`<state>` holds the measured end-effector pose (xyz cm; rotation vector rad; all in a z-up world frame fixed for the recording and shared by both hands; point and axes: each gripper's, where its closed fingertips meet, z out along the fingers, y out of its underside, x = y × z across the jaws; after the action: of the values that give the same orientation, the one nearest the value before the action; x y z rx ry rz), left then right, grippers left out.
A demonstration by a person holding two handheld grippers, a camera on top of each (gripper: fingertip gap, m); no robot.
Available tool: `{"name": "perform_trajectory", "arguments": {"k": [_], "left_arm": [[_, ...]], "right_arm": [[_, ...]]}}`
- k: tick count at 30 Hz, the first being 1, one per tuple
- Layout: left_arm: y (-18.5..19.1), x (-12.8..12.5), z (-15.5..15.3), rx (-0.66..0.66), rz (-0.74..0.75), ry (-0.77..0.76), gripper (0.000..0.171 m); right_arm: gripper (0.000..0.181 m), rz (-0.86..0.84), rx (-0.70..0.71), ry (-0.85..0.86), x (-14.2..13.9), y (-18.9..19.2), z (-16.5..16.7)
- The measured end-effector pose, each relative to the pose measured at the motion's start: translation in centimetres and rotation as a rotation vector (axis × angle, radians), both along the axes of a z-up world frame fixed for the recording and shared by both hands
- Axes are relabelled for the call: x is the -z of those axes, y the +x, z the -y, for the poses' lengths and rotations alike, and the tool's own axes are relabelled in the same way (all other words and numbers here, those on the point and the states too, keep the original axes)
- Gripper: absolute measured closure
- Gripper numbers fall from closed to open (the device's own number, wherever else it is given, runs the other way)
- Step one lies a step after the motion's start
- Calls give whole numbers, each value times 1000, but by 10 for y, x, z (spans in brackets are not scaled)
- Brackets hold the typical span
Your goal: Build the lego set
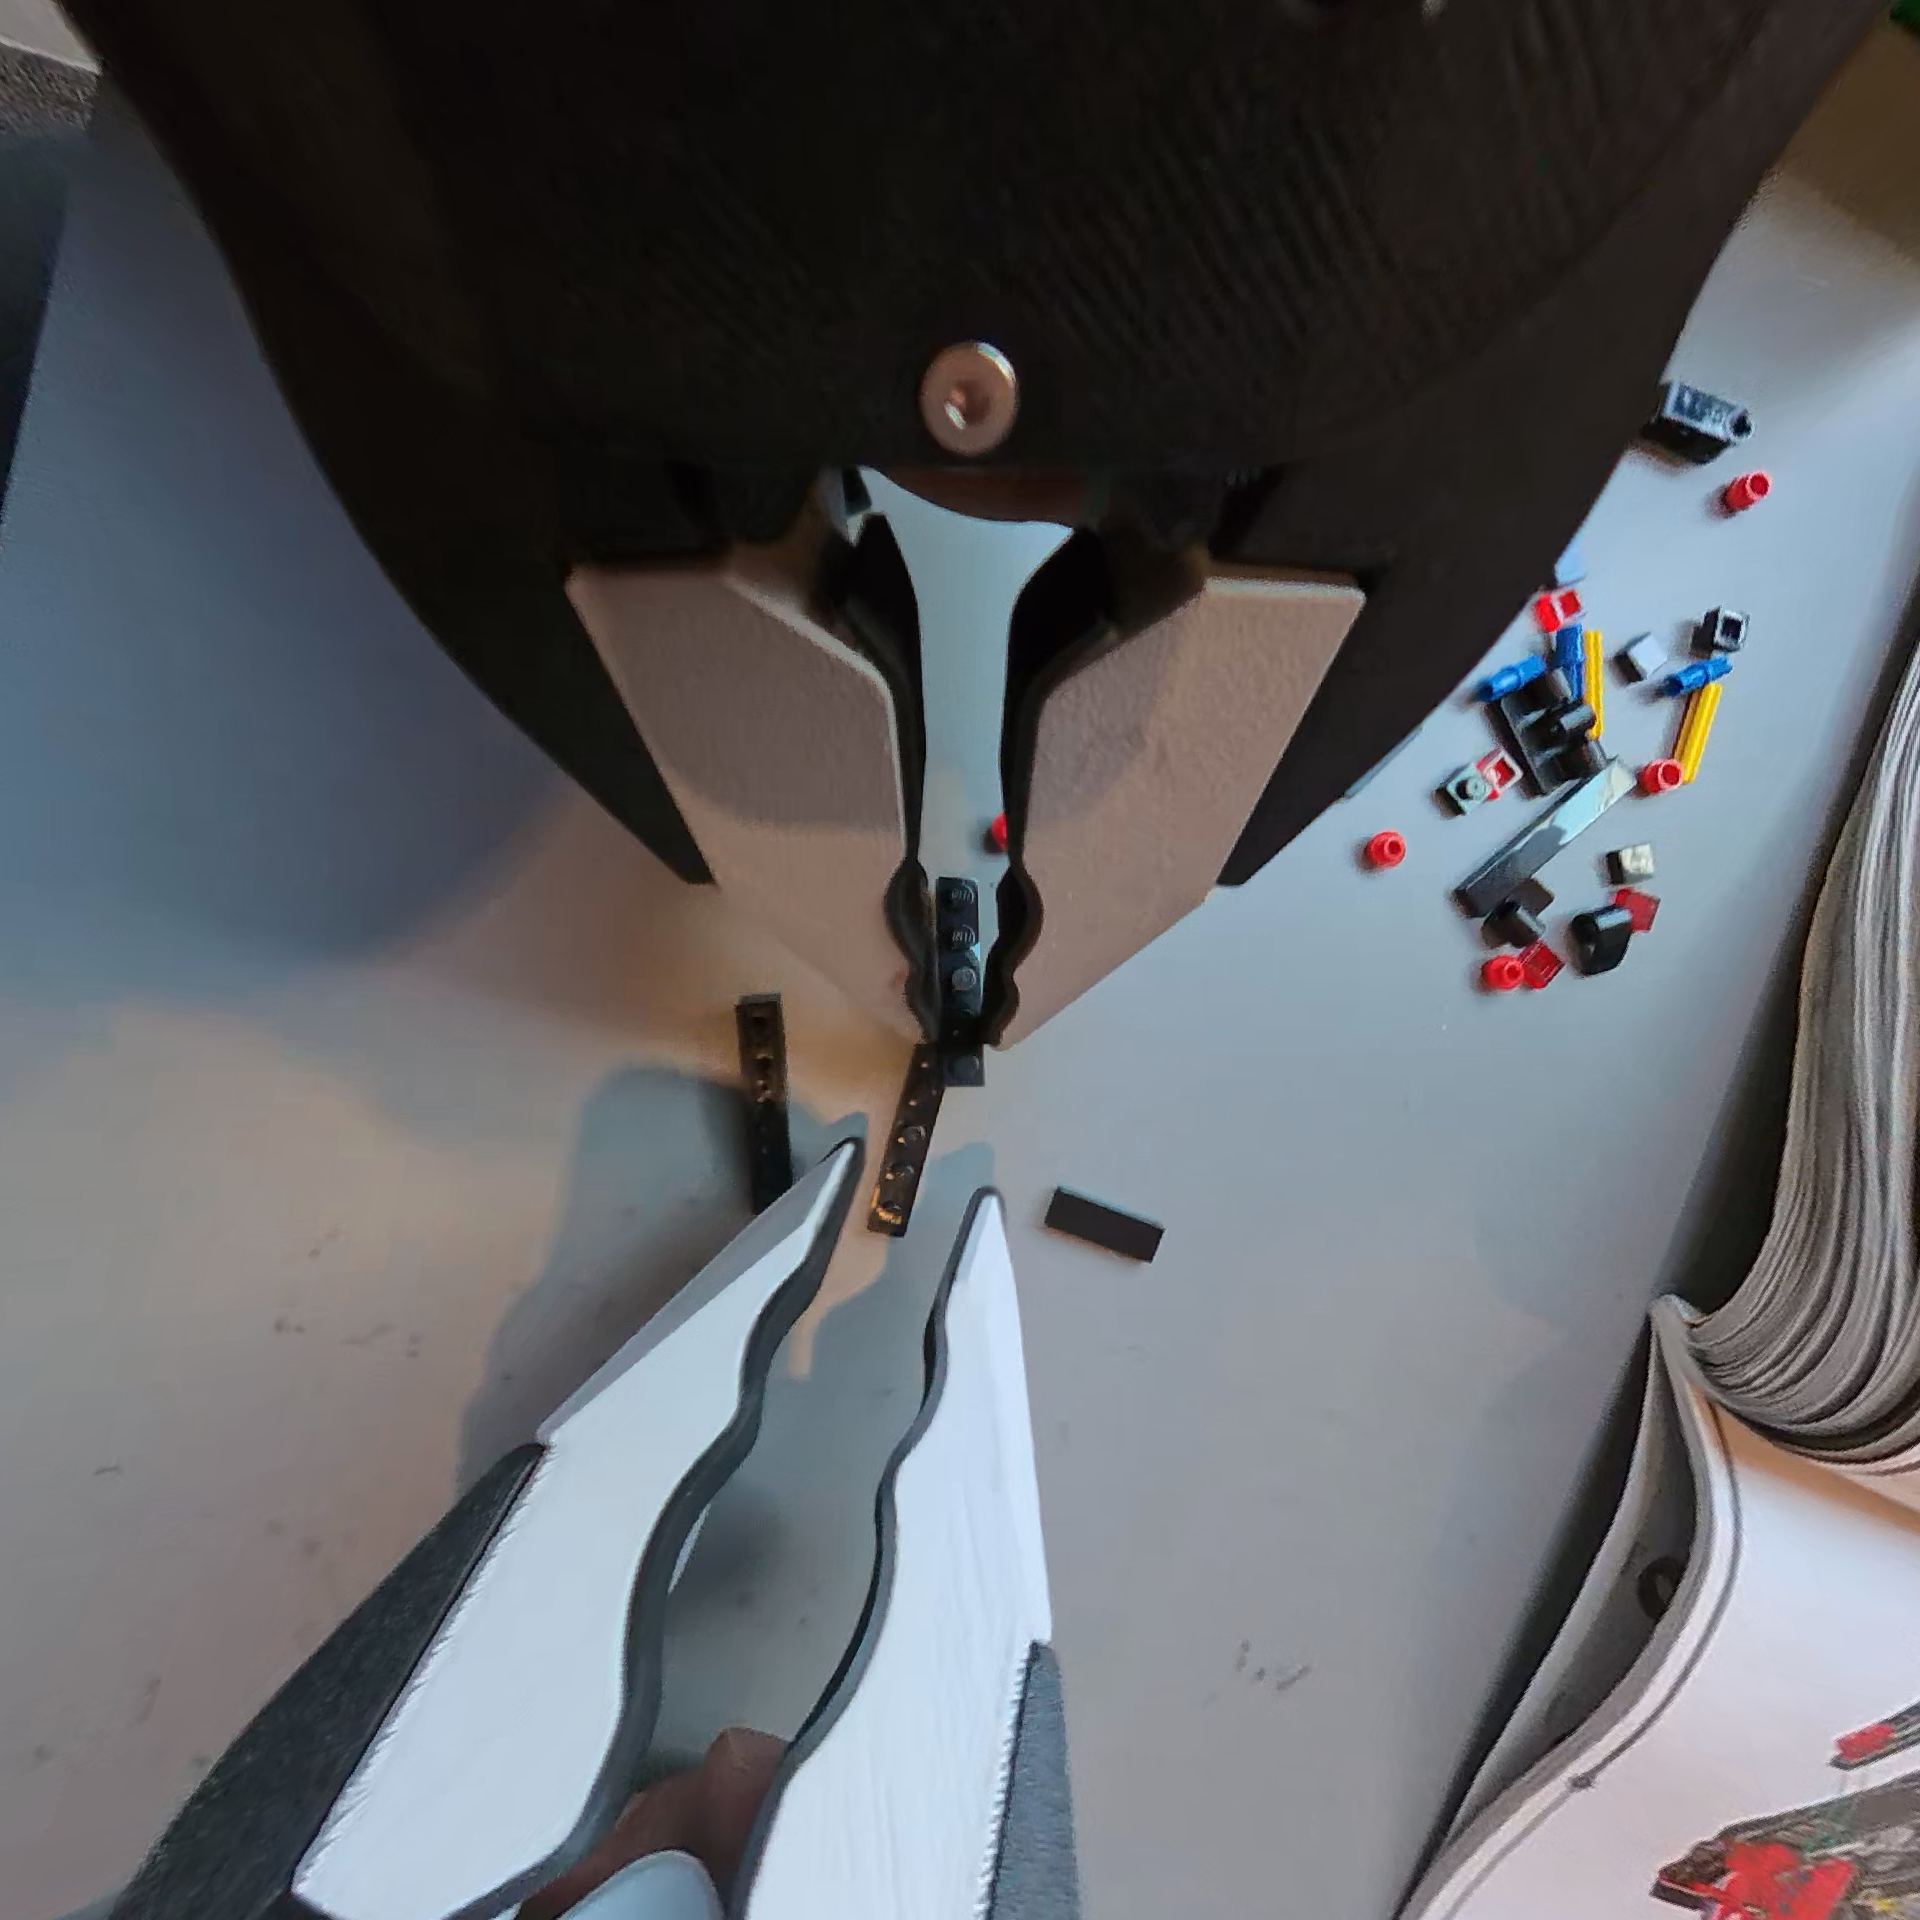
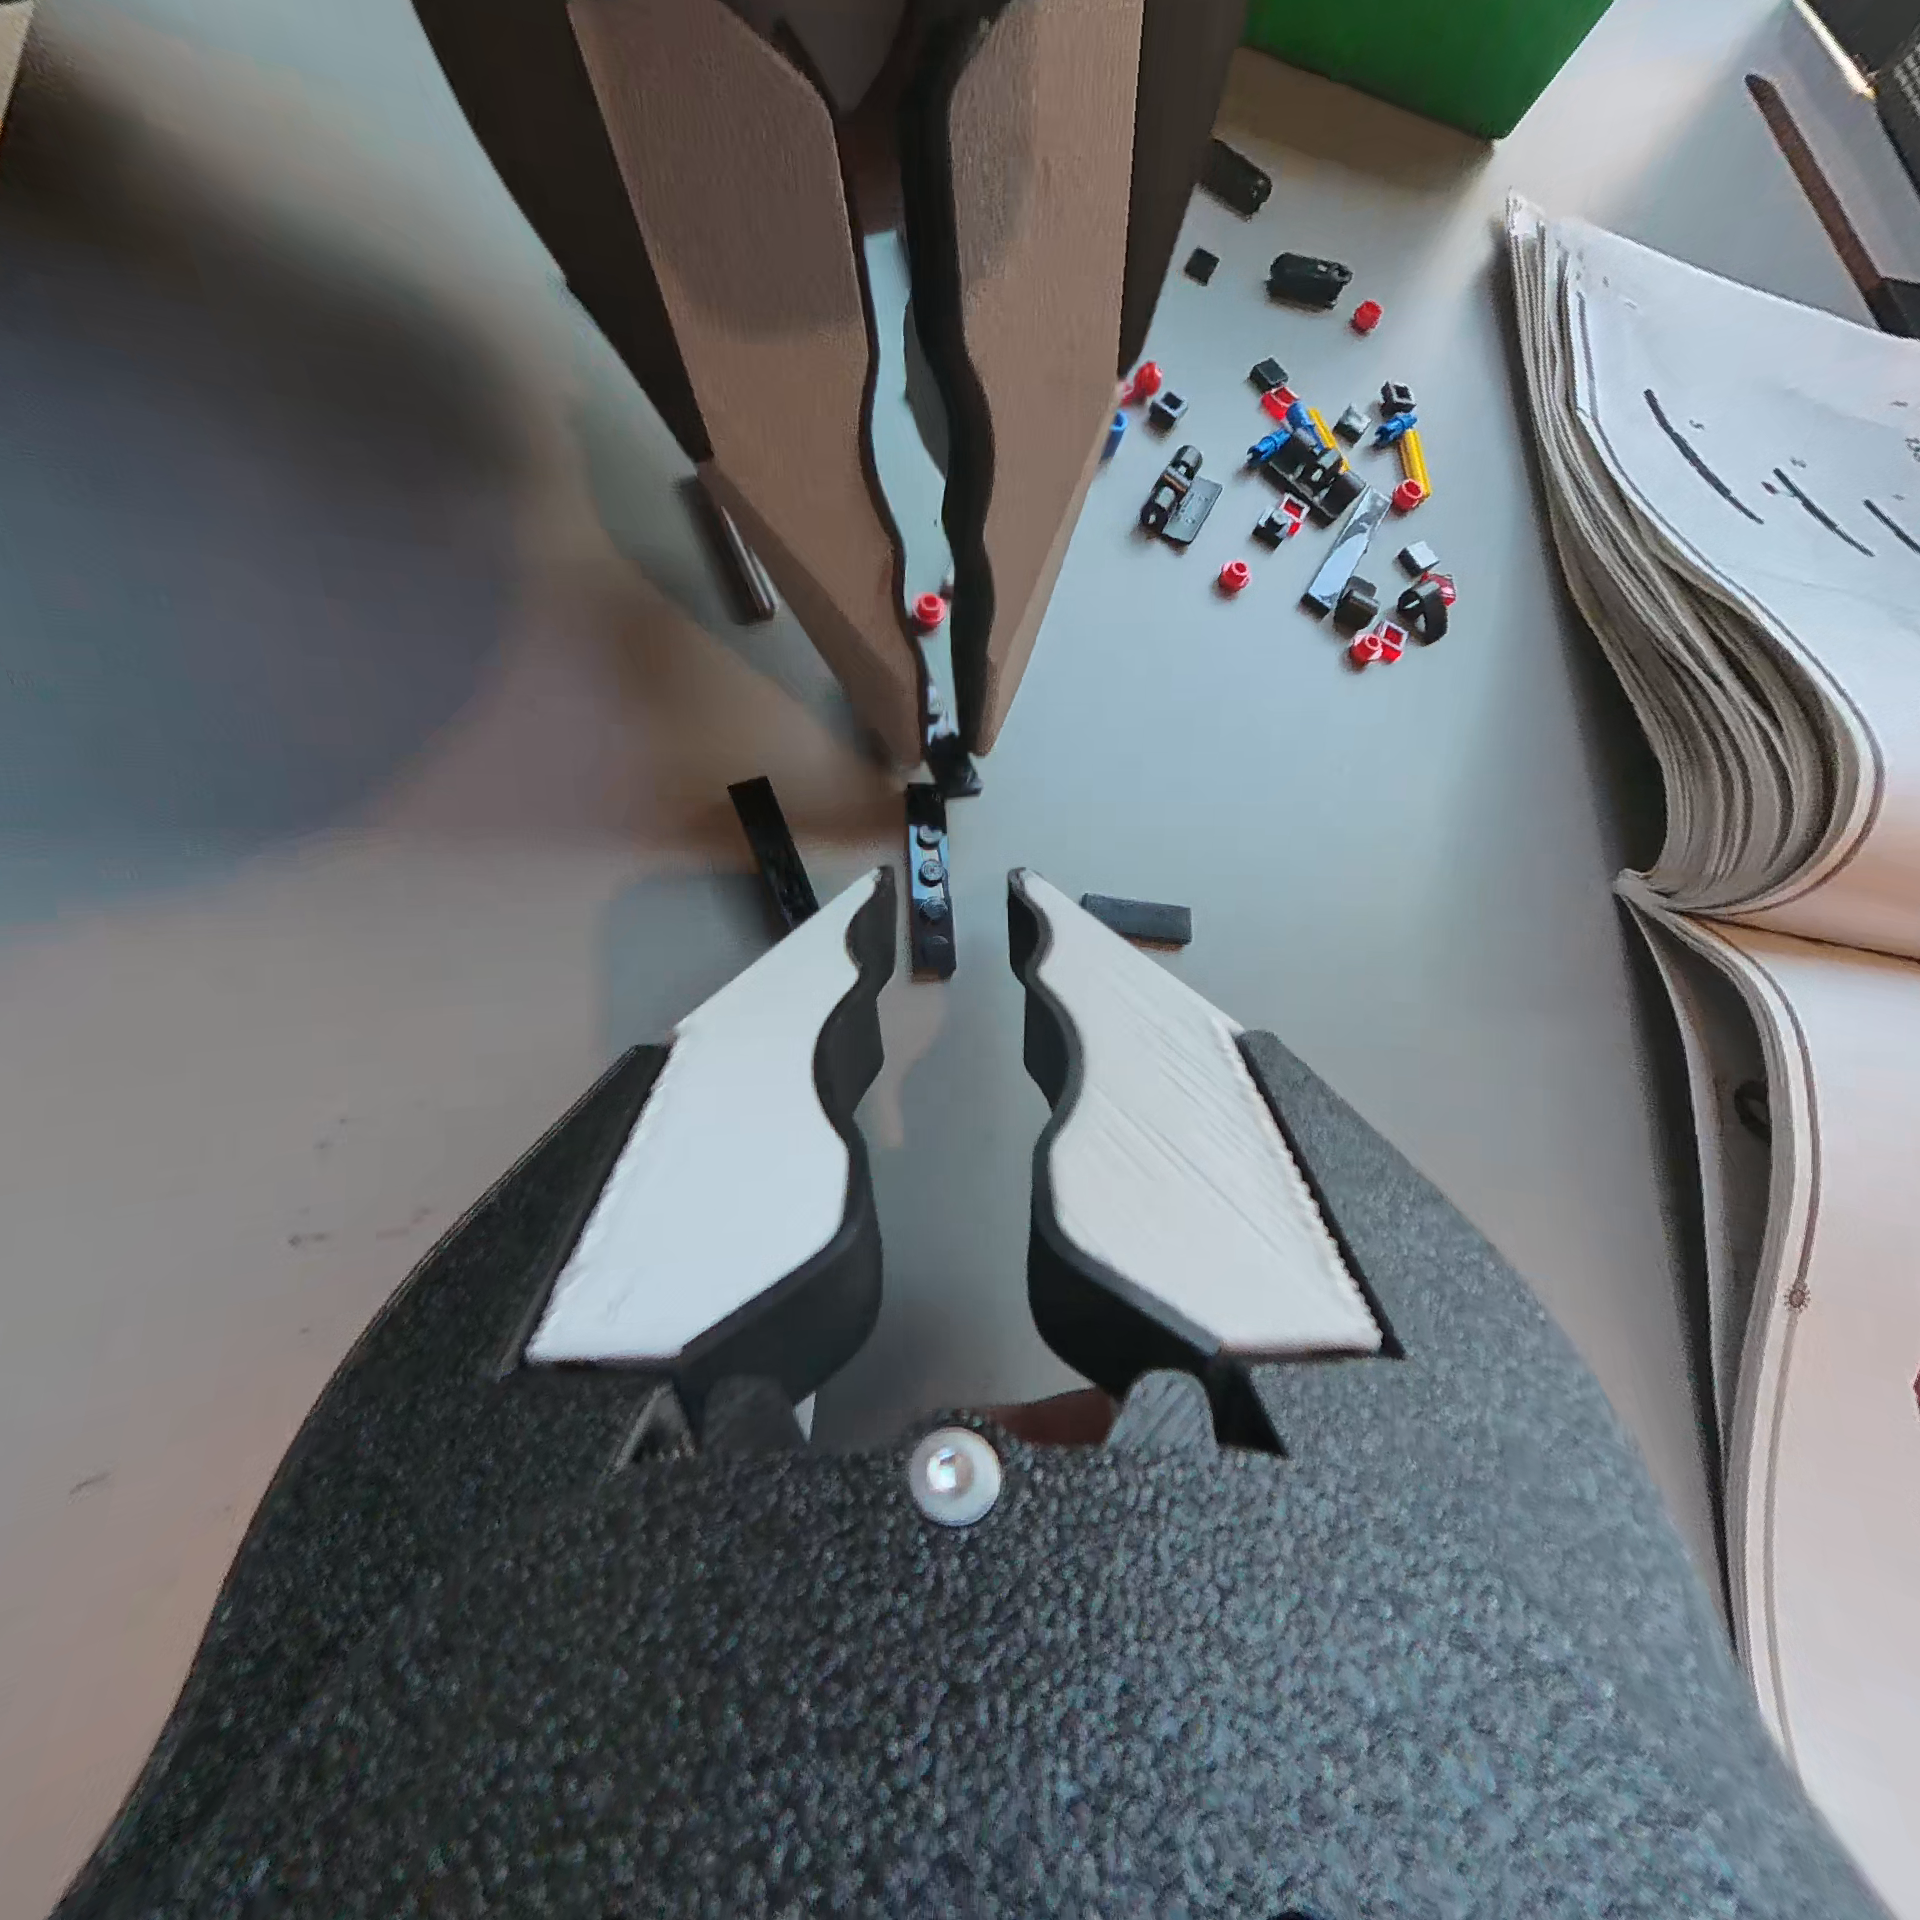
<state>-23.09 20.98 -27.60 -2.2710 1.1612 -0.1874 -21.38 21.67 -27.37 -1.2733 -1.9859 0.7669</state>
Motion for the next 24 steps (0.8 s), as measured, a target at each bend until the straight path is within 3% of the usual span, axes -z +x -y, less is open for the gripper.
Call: {"name": "perform_trajectory", "arguments": {"k": [11,24], "left_arm": [[-9,-5,0,-36,10,88,167],[1,-6,6,4,-14,78,167]], "right_arm": [[163,-111,30,-65,-20,-4,-3],[168,-123,-79,12,-18,-11,15]]}}
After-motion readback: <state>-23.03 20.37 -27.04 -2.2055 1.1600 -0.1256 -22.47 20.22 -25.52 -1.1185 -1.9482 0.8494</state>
